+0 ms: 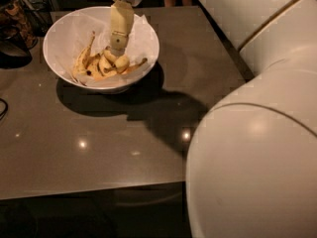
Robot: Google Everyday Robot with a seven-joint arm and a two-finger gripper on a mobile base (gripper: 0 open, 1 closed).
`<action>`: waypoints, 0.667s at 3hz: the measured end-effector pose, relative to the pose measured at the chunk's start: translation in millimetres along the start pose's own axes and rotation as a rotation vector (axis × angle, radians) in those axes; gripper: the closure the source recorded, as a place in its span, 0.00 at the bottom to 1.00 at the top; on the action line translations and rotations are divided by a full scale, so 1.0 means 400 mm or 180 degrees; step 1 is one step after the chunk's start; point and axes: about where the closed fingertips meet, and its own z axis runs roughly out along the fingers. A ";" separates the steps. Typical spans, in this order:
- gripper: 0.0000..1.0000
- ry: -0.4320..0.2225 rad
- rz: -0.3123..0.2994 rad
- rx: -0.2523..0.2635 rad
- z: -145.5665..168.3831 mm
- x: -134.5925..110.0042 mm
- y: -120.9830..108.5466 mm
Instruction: Pick banana from white bowl
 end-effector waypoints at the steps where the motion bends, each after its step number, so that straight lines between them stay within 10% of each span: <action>1: 0.00 0.0053 0.0283 -0.0155 0.045 0.005 -0.005; 2: 0.00 -0.0050 0.0286 -0.0253 0.069 -0.012 -0.002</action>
Offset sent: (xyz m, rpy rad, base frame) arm -0.0136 0.0020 -0.0339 0.0024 0.2047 -0.0295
